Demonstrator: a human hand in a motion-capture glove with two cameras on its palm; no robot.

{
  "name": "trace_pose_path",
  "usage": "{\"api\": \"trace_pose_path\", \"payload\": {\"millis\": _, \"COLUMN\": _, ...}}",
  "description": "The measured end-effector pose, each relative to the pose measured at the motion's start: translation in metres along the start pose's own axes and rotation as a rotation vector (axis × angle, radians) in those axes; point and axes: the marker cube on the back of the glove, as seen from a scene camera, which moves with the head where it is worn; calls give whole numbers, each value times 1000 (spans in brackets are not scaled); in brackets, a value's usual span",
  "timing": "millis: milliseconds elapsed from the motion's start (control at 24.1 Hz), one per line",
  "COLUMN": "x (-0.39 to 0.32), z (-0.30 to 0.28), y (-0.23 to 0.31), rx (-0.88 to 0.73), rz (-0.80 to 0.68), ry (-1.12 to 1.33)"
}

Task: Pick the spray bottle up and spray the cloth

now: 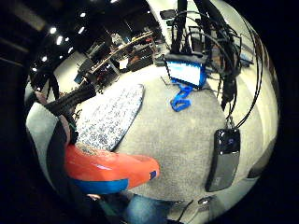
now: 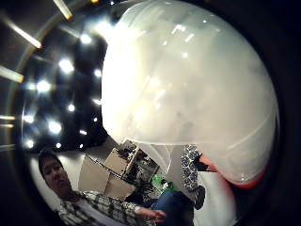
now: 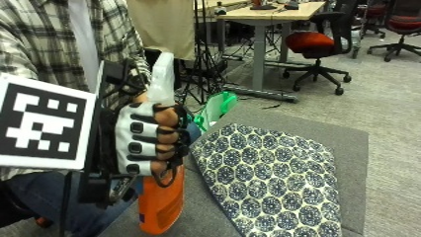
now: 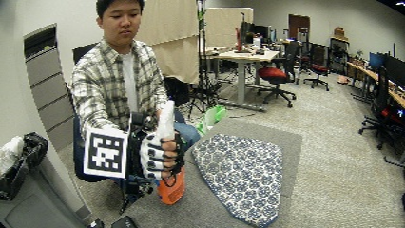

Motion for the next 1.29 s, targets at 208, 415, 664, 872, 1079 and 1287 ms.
{"api": "trace_pose_path", "payload": {"millis": 208, "x": -22, "z": -10, "y": -24, "rx": 11, "rz": -8, "ry": 26}}
{"api": "trace_pose_path", "payload": {"millis": 415, "x": -44, "z": -13, "y": -42, "rx": -11, "rz": -65, "ry": 81}}
{"api": "trace_pose_path", "payload": {"millis": 664, "x": -64, "z": -1, "y": -61, "rx": -105, "rz": -111, "ry": 232}}
{"api": "trace_pose_path", "payload": {"millis": 872, "x": -78, "z": 17, "y": -68, "rx": -187, "rz": -166, "ry": 335}}
{"api": "trace_pose_path", "payload": {"millis": 1079, "x": -83, "z": 33, "y": -72, "rx": -228, "rz": -207, "ry": 417}}
{"api": "trace_pose_path", "payload": {"millis": 1287, "x": -83, "z": 47, "y": -74, "rx": -257, "rz": -234, "ry": 496}}
